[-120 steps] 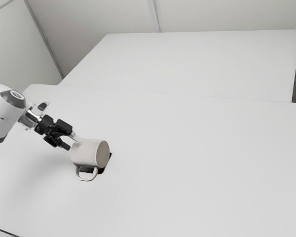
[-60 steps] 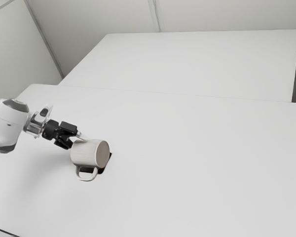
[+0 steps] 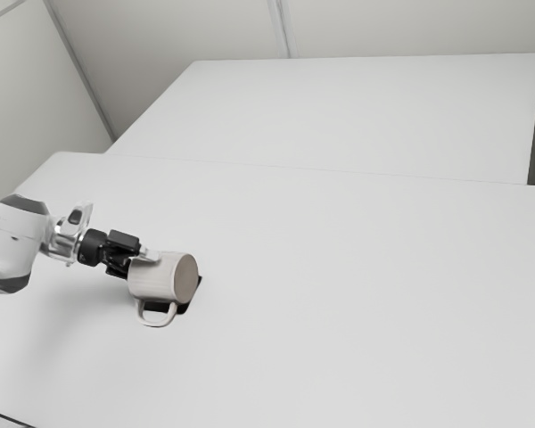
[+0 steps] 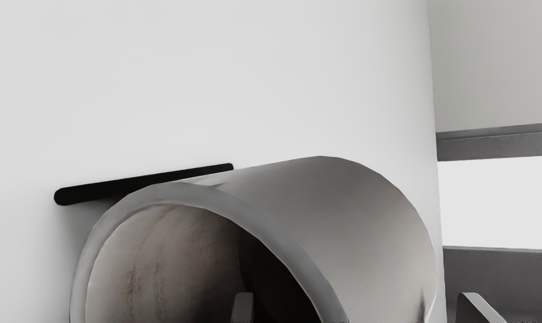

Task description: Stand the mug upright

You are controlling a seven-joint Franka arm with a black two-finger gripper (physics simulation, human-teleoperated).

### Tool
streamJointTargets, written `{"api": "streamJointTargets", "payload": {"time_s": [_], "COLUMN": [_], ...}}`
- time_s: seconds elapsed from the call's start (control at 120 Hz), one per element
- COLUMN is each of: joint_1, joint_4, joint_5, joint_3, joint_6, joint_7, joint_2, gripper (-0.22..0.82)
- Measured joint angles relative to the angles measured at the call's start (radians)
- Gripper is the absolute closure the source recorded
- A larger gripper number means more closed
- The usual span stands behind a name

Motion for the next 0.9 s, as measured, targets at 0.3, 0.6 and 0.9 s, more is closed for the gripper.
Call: {"api": "streamJointTargets", "payload": {"time_s": [0.3, 0.6, 0.9], "joint_1": [0.002, -0.004, -0.005], "joint_4": [-0.001, 0.000, 0.013], "joint_5": [-0.017, -0.041, 0.002], "joint_3": [0.000, -0.010, -0.104], "joint_6": [-0.022, -0.034, 0.016], "joint_7": [0.032, 0.050, 0.047], "joint_2": [-0.004, -0.029, -0.140], "gripper": [0.48, 0.66, 0.74]}}
